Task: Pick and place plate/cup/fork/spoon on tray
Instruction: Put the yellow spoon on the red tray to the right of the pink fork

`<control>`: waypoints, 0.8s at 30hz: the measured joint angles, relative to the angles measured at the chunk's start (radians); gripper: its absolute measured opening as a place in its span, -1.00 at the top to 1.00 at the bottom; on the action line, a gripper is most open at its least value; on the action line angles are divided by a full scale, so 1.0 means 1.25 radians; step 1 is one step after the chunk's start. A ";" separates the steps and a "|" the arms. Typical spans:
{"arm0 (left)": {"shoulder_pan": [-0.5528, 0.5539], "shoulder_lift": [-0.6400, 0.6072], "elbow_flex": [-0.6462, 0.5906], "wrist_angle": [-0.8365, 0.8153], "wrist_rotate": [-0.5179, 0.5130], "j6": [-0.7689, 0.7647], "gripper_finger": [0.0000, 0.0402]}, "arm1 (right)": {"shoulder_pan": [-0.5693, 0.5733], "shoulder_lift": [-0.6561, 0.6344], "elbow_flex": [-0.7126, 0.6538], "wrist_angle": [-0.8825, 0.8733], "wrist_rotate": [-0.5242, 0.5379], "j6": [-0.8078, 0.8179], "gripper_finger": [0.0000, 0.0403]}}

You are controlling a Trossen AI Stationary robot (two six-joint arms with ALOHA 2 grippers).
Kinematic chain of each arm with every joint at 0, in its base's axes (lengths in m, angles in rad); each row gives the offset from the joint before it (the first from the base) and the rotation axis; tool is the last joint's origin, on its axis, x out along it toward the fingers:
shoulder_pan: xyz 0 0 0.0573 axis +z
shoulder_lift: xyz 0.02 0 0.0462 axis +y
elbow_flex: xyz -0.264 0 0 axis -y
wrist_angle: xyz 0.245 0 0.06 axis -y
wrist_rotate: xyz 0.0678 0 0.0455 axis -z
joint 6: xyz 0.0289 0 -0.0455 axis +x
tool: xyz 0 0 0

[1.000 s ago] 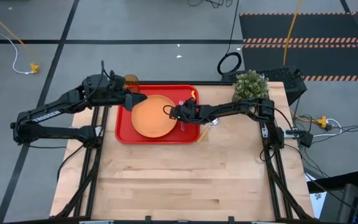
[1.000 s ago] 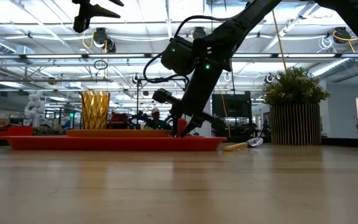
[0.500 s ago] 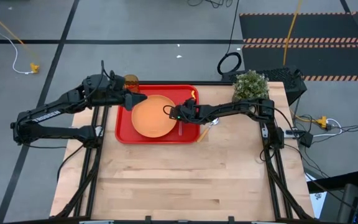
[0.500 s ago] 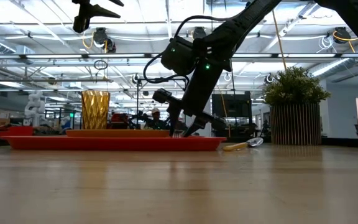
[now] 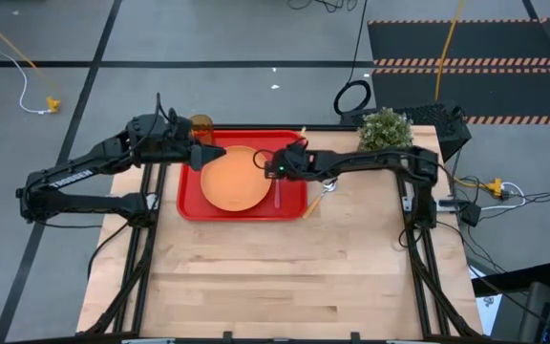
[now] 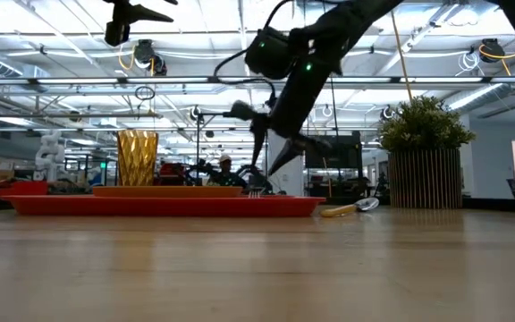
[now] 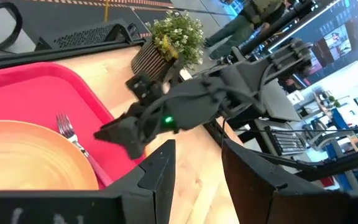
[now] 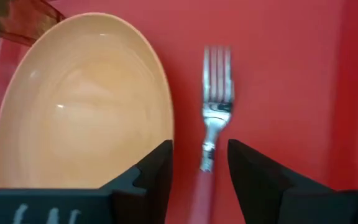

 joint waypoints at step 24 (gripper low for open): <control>0.000 0.000 0.000 -0.005 0.051 0.030 0.35 | 0.055 -0.145 0.000 -0.552 -0.082 0.367 0.03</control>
